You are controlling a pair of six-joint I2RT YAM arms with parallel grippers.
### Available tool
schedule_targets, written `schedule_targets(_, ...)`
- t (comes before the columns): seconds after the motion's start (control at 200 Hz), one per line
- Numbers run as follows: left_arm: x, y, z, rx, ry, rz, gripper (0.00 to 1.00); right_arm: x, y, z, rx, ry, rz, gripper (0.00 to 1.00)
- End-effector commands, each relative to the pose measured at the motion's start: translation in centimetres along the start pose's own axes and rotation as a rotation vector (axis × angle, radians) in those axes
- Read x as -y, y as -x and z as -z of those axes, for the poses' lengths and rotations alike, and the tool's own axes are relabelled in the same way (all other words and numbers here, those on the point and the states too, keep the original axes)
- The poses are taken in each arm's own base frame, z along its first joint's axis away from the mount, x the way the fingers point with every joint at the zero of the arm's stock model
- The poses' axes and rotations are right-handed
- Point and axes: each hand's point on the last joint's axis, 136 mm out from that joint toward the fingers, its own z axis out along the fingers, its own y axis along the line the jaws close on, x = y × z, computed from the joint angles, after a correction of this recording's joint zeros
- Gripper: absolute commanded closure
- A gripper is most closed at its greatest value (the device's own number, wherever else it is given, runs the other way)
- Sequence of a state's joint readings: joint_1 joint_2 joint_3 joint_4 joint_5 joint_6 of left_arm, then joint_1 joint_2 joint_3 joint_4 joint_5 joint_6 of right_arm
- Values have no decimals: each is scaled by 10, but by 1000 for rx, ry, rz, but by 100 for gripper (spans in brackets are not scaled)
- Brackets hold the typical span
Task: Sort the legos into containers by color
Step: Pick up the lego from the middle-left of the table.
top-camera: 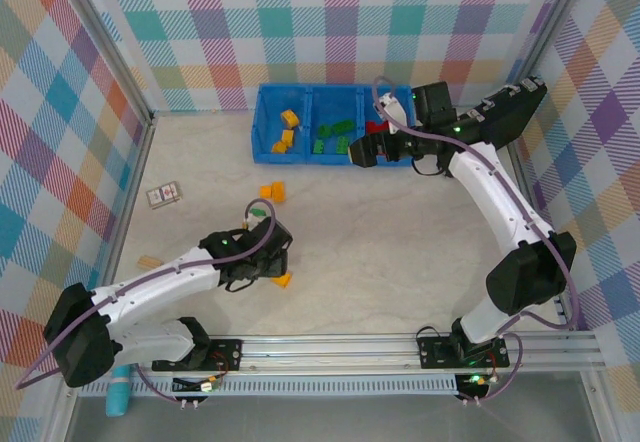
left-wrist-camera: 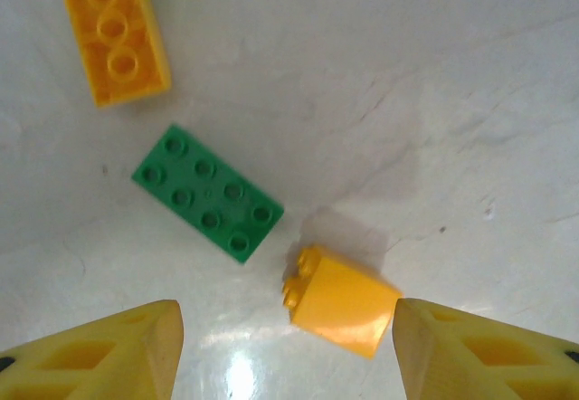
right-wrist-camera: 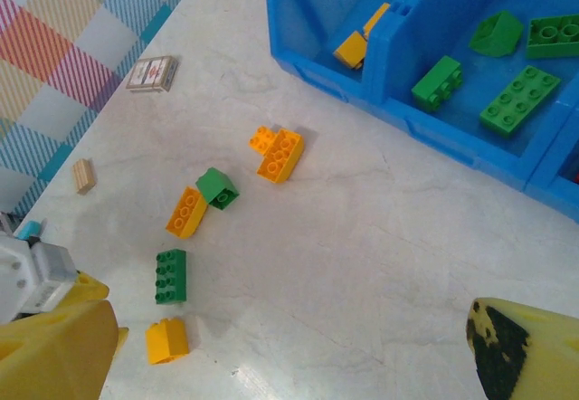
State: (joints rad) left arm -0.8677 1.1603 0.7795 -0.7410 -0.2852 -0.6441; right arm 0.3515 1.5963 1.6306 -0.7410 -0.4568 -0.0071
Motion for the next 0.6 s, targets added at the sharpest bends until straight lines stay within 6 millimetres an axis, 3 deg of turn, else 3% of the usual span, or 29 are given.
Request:
schedule_targets(0.0,0,-21,-6,-38,11,85,37,-9,6,-4,7,23,14,1)
schedule_targets(0.155,16,-31,-16,-71,-40,191,36,-12,2,-7,-5,23,19,1)
schedule_targets(0.435,14,-45,-24,-127,-9,511,33,-15,-4,-4,-8,16,36,1)
schedule_targets(0.595,16,-55,-33,-180,21,583,31,-14,-10,-4,-18,10,44,1)
